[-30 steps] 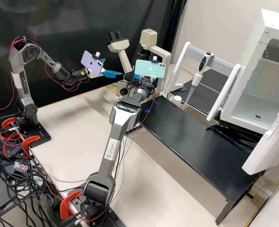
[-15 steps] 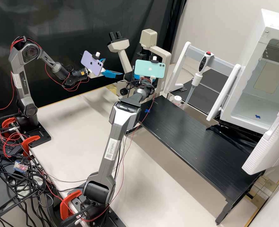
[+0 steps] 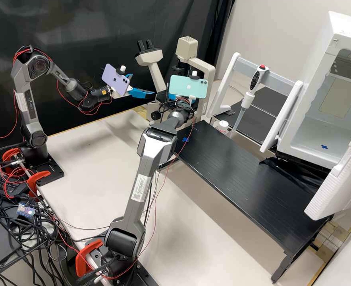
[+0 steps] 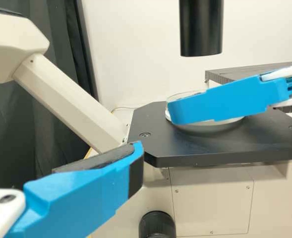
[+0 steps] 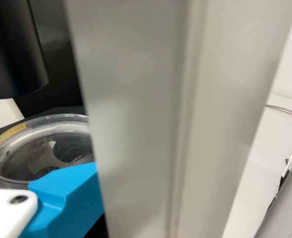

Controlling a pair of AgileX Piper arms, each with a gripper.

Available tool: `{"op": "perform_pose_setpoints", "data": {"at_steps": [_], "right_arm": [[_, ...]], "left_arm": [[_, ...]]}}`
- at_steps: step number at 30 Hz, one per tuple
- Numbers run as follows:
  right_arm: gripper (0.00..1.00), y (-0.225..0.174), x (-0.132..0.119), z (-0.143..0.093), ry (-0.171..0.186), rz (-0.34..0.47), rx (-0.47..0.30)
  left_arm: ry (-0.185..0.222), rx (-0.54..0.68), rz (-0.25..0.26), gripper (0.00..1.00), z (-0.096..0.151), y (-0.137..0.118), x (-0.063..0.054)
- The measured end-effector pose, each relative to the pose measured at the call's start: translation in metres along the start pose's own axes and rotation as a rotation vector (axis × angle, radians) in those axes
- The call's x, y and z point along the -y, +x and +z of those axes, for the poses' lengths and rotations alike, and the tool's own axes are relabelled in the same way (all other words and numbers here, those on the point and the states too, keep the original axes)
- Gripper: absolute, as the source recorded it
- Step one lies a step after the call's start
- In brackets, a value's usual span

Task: Move the petri dish to the microscope

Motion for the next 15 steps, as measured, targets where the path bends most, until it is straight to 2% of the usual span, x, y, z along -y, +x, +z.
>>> {"op": "perform_pose_setpoints", "data": {"at_steps": [4, 15], "right_arm": [[1.00, 0.0005, 0.0009, -0.0006, -0.026, 0.007, 0.013], [1.00, 0.0005, 0.0000, 0.0008, -0.028, 0.017, 0.028]], "left_arm": [[0.000, 0.000, 0.000, 1.00, 0.0000, 0.0000, 0.0000], [0.000, 0.000, 0.000, 1.00, 0.0000, 0.0000, 0.0000]]}}
